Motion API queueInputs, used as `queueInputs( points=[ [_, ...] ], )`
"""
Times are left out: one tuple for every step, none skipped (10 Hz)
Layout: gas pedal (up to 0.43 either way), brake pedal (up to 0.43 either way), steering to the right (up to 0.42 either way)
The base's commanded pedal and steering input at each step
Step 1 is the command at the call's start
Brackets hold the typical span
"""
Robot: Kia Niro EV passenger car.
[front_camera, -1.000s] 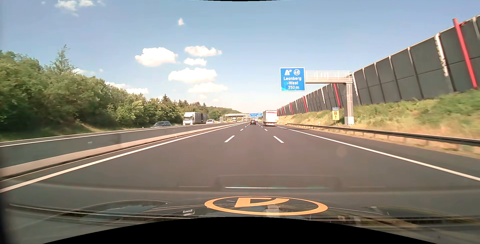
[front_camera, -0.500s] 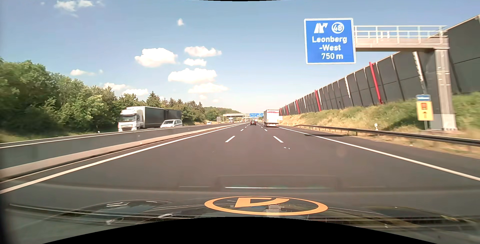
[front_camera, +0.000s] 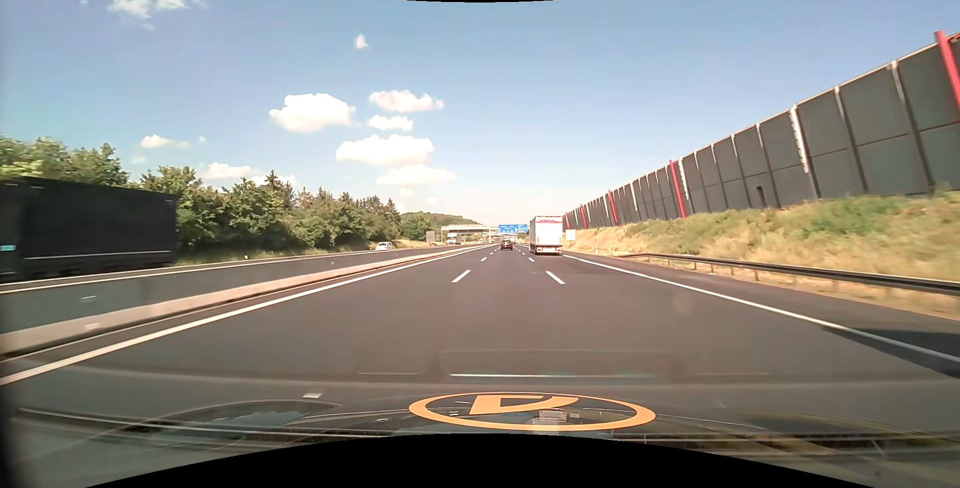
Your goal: Follow the waypoints while adhering to traffic rules and regulations
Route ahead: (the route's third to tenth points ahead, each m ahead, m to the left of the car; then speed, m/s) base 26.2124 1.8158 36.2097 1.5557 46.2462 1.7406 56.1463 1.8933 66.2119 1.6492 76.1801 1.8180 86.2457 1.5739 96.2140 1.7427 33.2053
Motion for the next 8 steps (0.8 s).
queueInputs(
  points=[
    [0.287, 0.0, -0.002],
    [0.287, 0.0, -0.003],
    [0.287, 0.0, -0.002],
    [0.287, 0.0, -0.003],
    [0.287, 0.0, -0.003],
    [0.287, 0.0, -0.002],
    [0.287, 0.0, -0.003],
    [0.287, 0.0, -0.002]
  ],
)
